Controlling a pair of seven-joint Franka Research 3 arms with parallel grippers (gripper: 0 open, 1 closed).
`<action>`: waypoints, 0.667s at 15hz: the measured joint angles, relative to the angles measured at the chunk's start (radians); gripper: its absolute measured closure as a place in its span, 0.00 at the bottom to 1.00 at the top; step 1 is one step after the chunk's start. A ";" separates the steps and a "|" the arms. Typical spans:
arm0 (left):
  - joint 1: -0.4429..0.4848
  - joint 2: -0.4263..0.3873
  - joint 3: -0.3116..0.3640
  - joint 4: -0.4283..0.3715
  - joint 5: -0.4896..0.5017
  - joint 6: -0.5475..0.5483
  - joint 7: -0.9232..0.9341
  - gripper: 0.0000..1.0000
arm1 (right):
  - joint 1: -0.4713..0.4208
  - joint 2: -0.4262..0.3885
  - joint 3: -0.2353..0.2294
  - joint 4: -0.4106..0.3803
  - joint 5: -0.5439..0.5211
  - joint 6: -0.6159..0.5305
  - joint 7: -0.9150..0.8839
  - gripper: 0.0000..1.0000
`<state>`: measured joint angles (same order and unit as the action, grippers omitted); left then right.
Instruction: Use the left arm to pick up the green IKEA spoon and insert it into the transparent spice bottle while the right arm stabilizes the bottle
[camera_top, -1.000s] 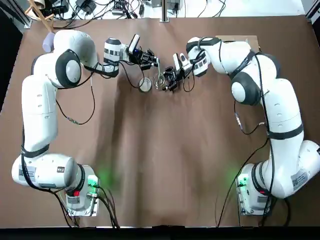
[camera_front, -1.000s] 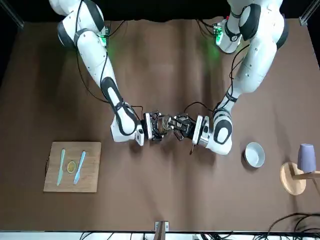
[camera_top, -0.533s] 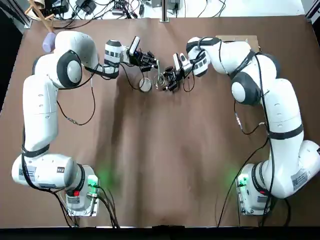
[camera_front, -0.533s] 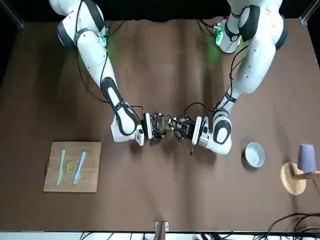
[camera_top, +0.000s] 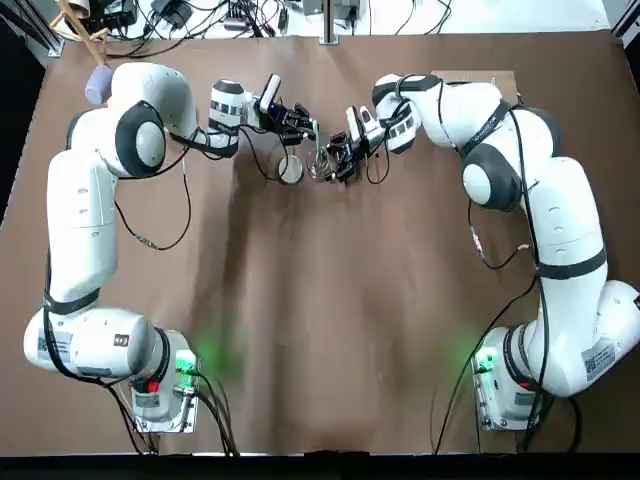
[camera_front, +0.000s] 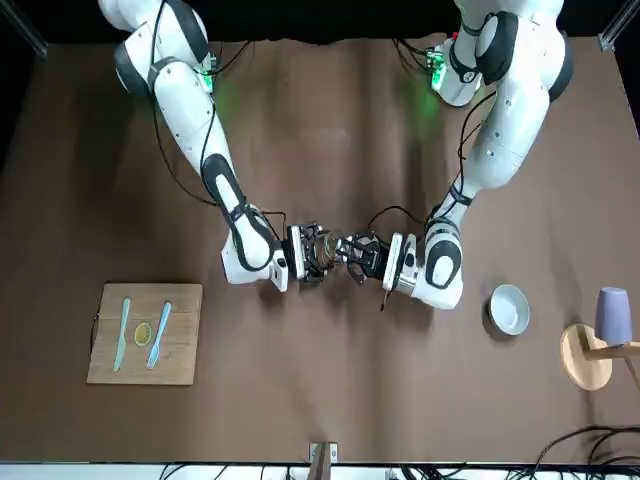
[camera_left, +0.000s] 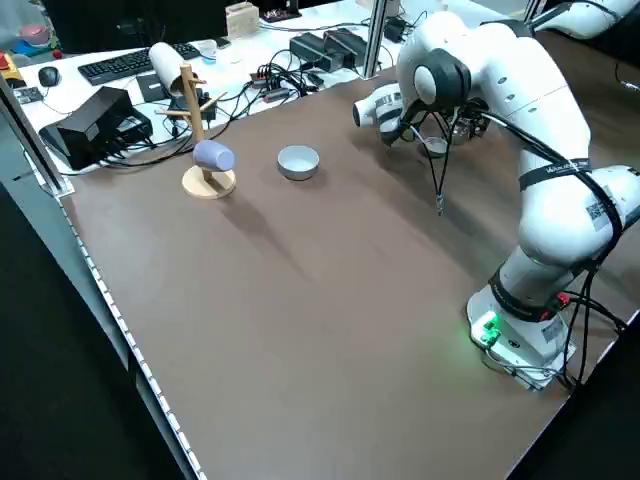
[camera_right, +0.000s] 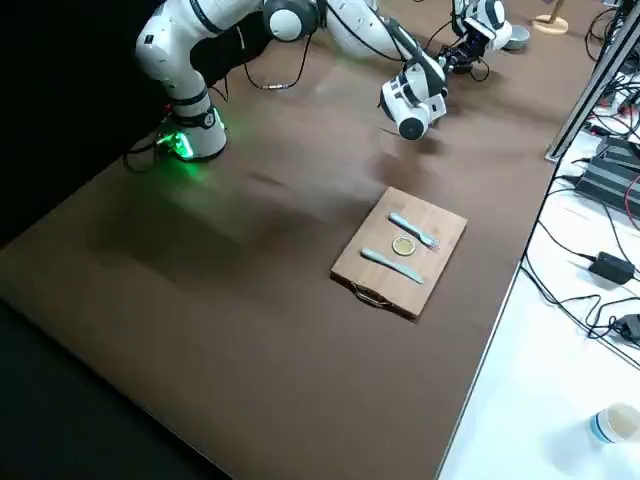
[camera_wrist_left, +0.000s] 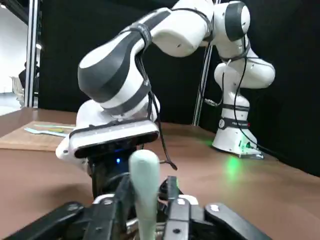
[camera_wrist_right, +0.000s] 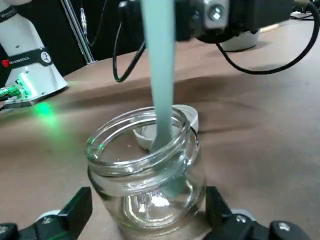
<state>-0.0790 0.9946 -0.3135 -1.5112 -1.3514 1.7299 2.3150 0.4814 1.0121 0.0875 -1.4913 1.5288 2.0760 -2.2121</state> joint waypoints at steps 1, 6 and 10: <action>0.000 0.000 0.002 0.000 0.009 0.002 -0.001 0.53 | 0.000 0.000 0.000 0.000 0.000 0.000 0.000 0.00; 0.000 0.000 0.004 0.000 0.016 0.002 -0.002 0.07 | 0.000 0.000 0.000 0.000 0.000 0.000 0.000 0.00; 0.002 -0.002 0.004 0.016 0.031 0.002 -0.024 0.00 | 0.000 0.000 0.000 0.000 0.000 0.000 0.000 0.00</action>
<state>-0.0769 0.9922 -0.3098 -1.4949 -1.3201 1.7323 2.2909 0.4814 1.0122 0.0875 -1.4913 1.5291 2.0759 -2.2121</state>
